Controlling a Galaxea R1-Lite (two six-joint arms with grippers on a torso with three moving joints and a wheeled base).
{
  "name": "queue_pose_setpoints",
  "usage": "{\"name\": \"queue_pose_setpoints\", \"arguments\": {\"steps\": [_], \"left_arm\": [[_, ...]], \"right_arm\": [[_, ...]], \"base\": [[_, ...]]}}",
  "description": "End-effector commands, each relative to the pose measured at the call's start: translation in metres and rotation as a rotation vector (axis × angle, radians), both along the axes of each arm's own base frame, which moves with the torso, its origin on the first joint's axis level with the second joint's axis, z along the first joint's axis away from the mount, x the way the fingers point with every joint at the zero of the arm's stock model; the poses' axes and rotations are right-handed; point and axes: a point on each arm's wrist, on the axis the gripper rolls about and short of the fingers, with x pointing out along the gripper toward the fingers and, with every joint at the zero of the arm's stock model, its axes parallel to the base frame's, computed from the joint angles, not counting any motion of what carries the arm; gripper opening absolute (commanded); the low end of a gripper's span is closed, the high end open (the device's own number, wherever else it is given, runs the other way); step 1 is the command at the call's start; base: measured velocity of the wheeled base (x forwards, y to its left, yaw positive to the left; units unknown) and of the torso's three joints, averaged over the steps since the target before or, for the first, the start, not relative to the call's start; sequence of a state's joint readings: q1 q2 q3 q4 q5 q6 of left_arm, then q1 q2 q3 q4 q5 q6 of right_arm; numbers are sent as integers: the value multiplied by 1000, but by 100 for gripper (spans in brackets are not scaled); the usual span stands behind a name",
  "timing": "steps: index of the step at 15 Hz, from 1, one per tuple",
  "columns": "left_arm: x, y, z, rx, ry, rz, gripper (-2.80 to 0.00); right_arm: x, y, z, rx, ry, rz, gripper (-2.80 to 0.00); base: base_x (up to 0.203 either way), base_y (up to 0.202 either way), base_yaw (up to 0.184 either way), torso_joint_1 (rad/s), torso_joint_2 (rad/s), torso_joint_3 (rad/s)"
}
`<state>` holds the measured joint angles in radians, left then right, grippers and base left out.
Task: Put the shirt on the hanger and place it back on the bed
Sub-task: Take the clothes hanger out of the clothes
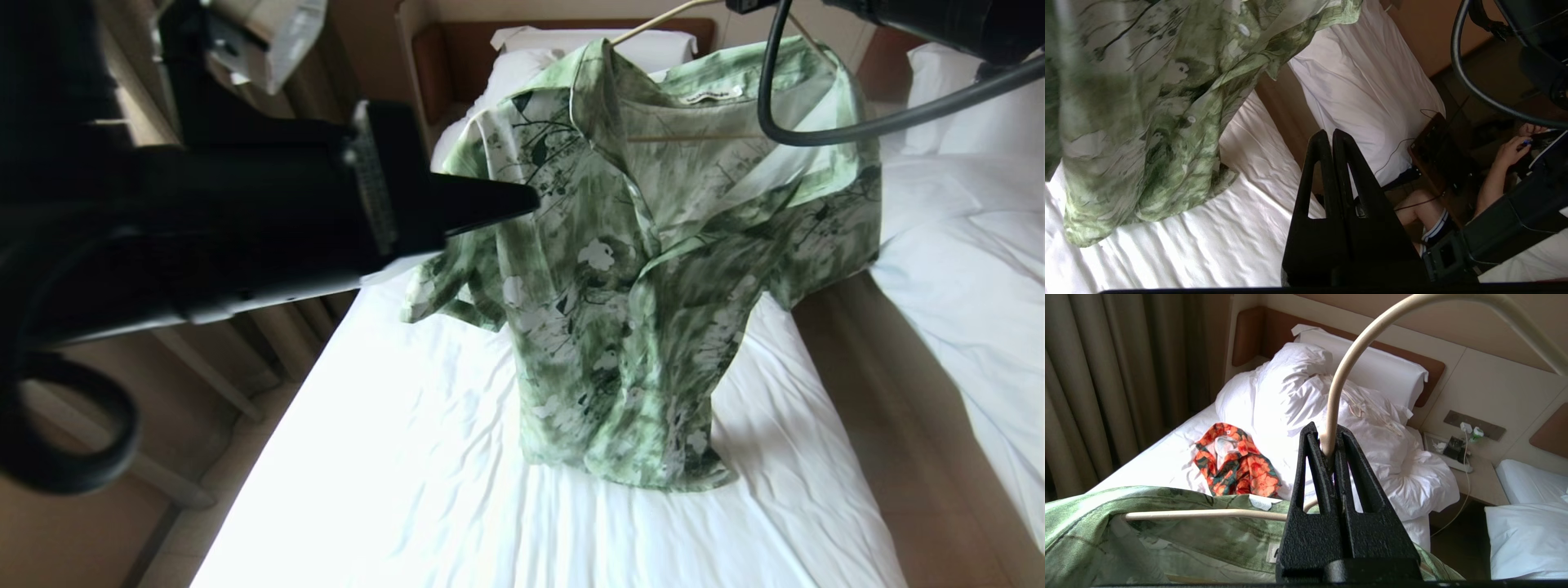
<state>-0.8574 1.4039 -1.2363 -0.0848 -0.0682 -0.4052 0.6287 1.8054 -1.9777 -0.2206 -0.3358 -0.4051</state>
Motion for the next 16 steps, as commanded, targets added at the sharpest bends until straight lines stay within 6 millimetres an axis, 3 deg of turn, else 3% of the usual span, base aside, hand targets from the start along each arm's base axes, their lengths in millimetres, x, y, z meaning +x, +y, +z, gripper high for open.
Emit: {"name": "queue_pose_setpoints", "arguments": {"steps": [1, 4, 7, 10, 16], "left_arm": [[28, -45, -10, 29, 29, -23, 0], [36, -78, -10, 5, 14, -40, 0], [59, -103, -13, -61, 29, 17, 0], [68, -106, -14, -84, 40, 43, 0], [81, -93, -27, -19, 32, 91, 0]], "right_arm": [[9, 6, -8, -16, 19, -4, -280], [9, 7, -9, -18, 19, -3, -280], [10, 8, -9, -18, 22, -2, -280], [8, 9, -9, -17, 21, 2, -280], [6, 7, -7, -13, 16, 4, -280]], "base": [[0, 0, 0, 0, 0, 0], [0, 0, 0, 0, 0, 0], [0, 0, 0, 0, 0, 0], [0, 0, 0, 0, 0, 0], [0, 0, 0, 0, 0, 0]]}}
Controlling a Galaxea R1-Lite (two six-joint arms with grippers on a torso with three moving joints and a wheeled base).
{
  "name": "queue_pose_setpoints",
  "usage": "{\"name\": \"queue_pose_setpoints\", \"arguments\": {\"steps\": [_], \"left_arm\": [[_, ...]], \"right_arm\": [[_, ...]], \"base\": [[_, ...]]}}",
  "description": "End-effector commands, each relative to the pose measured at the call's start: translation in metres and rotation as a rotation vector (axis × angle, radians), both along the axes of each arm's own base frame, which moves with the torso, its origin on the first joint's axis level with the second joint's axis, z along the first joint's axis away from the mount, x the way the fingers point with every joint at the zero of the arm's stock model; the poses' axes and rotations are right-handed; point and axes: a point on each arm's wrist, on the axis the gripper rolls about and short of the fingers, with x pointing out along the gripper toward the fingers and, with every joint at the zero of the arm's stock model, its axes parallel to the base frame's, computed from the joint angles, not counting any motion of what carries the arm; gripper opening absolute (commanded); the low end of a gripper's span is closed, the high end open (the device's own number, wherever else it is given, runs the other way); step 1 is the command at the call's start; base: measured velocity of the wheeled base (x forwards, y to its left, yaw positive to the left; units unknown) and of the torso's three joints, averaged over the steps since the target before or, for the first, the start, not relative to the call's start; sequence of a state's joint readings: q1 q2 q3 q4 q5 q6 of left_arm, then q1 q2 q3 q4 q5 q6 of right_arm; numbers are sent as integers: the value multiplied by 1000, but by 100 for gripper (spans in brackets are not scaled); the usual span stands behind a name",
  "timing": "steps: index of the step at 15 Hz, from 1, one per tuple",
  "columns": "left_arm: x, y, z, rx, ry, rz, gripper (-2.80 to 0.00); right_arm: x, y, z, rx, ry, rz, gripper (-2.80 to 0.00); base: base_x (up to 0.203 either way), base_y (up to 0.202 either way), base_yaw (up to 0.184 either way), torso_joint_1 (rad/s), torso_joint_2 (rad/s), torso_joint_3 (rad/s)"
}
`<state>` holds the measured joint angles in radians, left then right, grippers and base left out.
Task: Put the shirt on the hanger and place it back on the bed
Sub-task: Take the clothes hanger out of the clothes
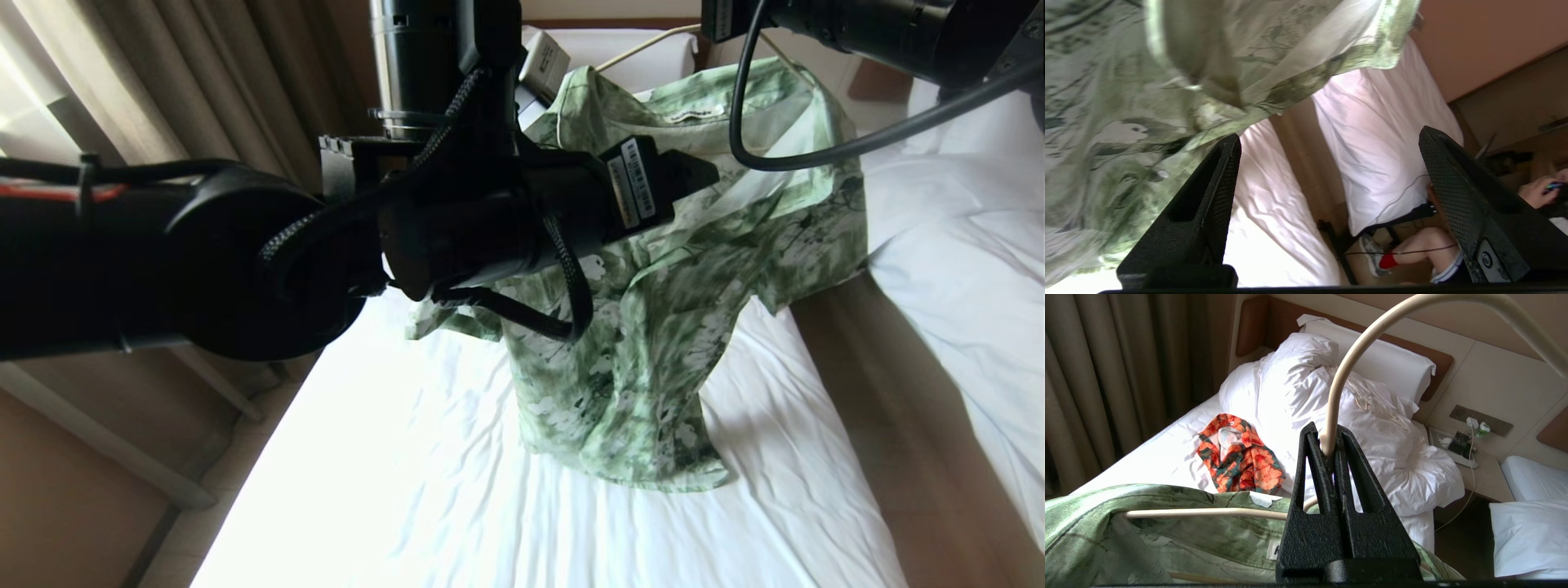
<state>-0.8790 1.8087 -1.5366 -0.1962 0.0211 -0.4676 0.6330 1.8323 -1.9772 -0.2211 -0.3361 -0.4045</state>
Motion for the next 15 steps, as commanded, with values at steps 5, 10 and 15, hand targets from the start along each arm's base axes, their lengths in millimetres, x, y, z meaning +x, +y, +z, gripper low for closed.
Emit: {"name": "queue_pose_setpoints", "arguments": {"steps": [5, 10, 15], "left_arm": [[29, 21, 4, 18, -136, 120, 0], [27, 24, 13, 48, -223, 218, -280], [25, 24, 12, 49, -222, 215, -280]], "right_arm": [[-6, -4, 4, 41, 1, 13, -280], [-4, -2, 2, 47, 11, 17, -280], [-4, -2, 2, 46, 14, 16, -280]], "base": [[0, 0, 0, 0, 0, 0], [0, 0, 0, 0, 0, 0], [0, 0, 0, 0, 0, 0]]}}
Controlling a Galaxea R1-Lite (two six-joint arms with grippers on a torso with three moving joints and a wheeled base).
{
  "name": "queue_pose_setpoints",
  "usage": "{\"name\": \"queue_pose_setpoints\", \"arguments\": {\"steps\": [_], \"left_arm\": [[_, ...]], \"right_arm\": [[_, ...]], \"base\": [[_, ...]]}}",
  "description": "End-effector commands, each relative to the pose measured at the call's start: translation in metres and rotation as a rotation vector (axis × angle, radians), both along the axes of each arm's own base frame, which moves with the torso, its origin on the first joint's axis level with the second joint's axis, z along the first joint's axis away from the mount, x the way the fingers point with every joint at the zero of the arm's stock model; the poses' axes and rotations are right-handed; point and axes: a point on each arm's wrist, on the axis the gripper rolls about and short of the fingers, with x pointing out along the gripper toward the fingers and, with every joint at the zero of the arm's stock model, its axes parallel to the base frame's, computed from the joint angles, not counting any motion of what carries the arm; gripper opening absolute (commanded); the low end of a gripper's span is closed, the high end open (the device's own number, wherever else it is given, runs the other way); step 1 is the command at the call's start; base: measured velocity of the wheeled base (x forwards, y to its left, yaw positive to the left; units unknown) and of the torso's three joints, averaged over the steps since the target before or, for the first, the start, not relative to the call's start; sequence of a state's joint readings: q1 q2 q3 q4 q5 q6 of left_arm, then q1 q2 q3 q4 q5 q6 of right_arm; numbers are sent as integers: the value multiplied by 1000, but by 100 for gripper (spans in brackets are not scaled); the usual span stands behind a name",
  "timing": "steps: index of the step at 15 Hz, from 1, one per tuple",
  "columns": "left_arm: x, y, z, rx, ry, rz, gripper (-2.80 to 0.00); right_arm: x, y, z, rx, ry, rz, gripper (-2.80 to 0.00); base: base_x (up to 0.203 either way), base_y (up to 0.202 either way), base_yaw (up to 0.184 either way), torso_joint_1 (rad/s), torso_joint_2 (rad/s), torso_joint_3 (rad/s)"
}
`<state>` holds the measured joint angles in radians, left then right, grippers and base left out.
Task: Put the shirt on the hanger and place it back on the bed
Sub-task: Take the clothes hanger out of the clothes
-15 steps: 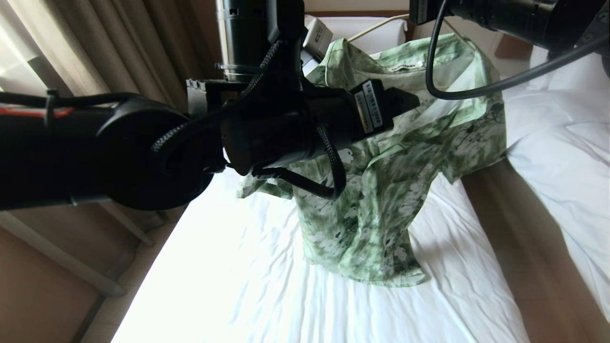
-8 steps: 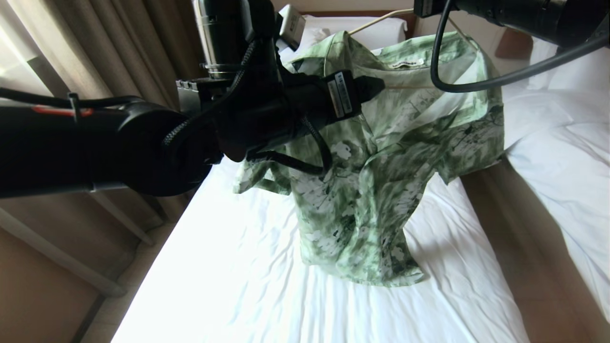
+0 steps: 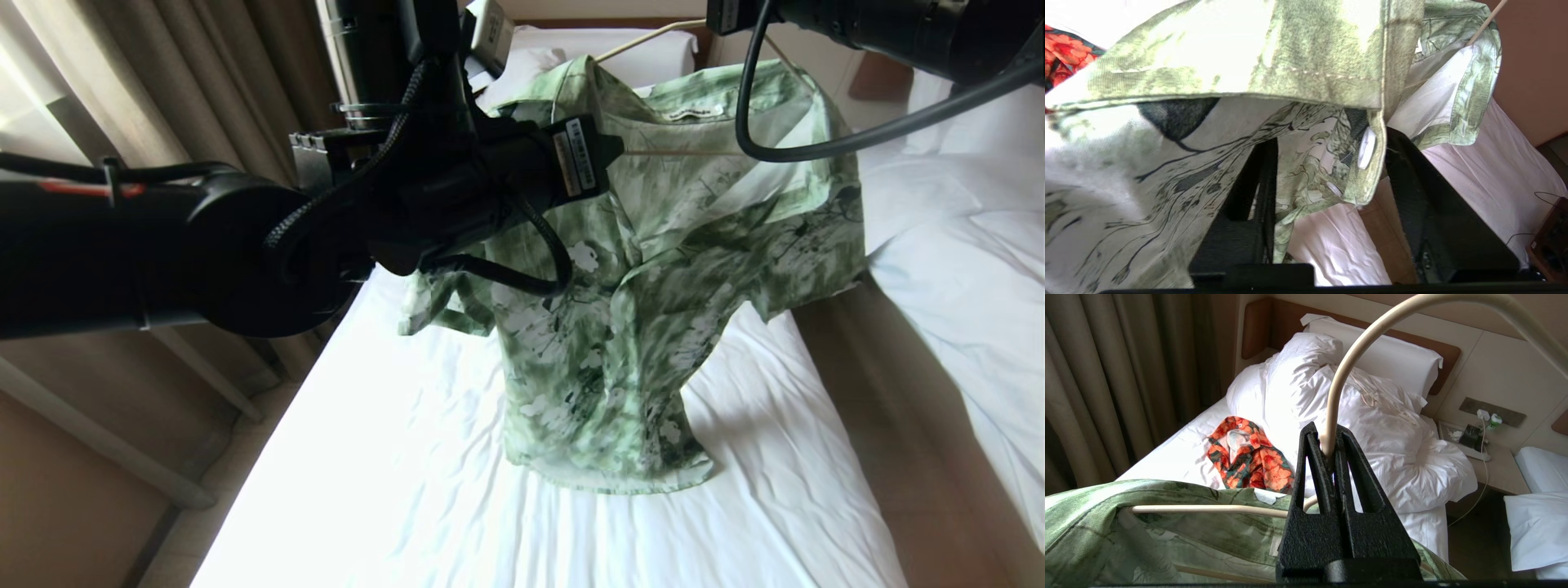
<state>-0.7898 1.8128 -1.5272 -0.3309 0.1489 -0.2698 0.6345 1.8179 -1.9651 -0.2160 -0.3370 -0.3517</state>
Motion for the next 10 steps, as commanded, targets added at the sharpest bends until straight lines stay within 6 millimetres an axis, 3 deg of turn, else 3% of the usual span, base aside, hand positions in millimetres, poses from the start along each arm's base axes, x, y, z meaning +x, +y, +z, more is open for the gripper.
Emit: {"name": "queue_pose_setpoints", "arguments": {"steps": [1, 6, 10], "left_arm": [[-2, 2, 4, -10, -7, 3, -280], [-14, 14, 19, -45, -35, 21, -280], [-50, 68, 49, -117, -88, 76, -280]], "right_arm": [[0, 0, 0, -1, 0, -2, -280], [1, 2, -3, -1, 8, 0, -280], [3, 2, -5, -3, 17, -21, -280]], "base": [[0, 0, 0, 0, 0, 0], [0, 0, 0, 0, 0, 0], [0, 0, 0, 0, 0, 0]]}}
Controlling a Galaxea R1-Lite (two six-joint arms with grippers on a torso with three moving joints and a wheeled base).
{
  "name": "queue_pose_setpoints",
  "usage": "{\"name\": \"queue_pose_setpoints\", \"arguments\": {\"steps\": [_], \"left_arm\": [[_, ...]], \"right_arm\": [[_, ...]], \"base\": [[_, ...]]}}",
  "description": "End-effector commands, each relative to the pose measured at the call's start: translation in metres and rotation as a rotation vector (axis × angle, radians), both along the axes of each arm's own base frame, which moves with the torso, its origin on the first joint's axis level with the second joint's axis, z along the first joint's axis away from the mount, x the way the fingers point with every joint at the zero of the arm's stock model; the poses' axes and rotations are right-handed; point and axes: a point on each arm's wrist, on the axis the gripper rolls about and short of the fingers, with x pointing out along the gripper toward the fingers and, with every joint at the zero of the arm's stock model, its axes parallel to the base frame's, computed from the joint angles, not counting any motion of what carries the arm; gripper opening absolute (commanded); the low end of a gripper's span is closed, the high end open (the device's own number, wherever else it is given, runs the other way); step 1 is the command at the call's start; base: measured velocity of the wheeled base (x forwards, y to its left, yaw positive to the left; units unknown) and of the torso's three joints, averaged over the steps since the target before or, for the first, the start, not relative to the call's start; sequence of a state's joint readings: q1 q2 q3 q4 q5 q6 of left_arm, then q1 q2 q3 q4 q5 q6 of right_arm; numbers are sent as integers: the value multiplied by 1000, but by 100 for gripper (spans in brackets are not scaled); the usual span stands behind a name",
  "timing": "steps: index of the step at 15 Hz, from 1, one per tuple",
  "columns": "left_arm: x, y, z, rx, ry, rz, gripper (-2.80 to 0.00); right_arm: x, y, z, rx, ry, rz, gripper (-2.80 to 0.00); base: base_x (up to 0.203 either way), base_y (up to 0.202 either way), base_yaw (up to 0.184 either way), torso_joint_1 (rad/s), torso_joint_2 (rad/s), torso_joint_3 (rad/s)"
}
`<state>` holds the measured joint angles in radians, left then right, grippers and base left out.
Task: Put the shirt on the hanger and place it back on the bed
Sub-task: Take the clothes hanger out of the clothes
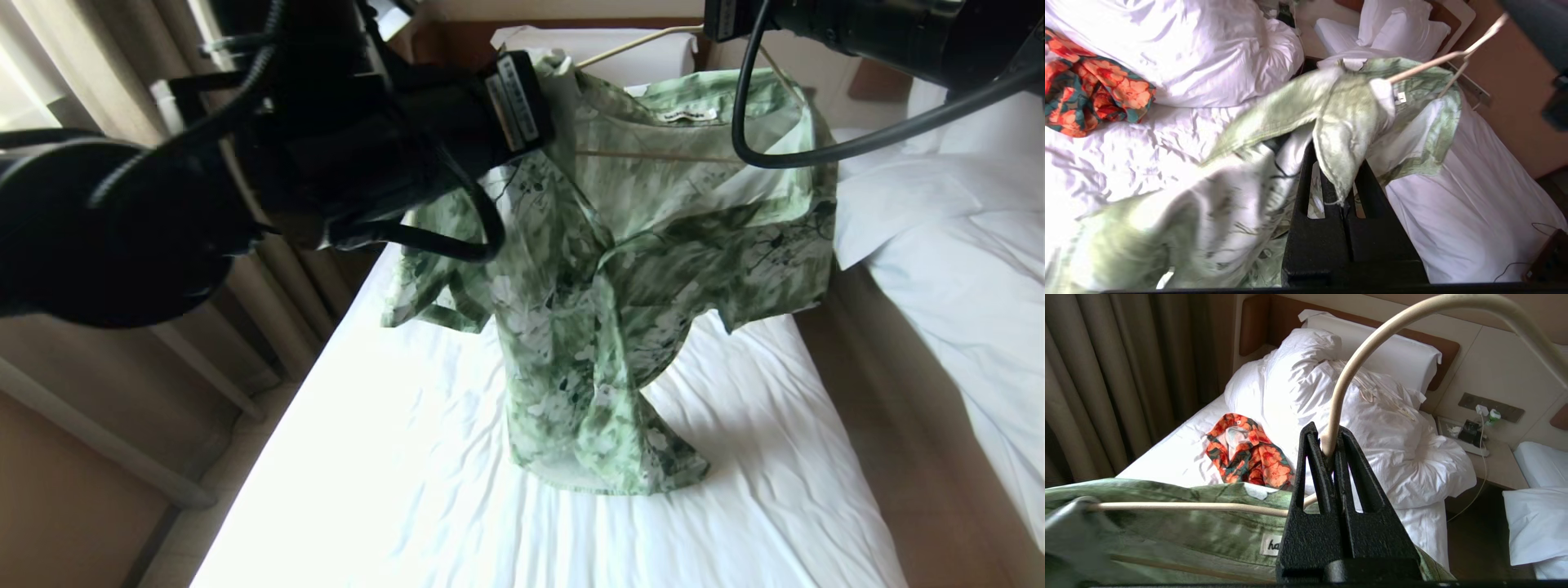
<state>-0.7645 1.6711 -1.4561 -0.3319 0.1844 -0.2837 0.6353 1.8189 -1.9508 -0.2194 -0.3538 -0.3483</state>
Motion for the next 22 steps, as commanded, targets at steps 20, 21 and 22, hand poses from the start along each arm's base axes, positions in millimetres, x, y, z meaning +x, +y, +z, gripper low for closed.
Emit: {"name": "queue_pose_setpoints", "arguments": {"steps": [20, 21, 22], "left_arm": [[8, 130, -18, 10, 104, 283, -280], [16, 126, -25, 20, 124, 272, -280], [22, 122, -30, 28, 141, 262, -280]], "right_arm": [[3, 19, -14, -26, 43, -6, -280], [5, 18, -16, -29, 46, -11, -280], [8, 18, -18, -31, 52, -14, -280]], "base": [[0, 0, 0, 0, 0, 0], [0, 0, 0, 0, 0, 0], [0, 0, 0, 0, 0, 0]]}}
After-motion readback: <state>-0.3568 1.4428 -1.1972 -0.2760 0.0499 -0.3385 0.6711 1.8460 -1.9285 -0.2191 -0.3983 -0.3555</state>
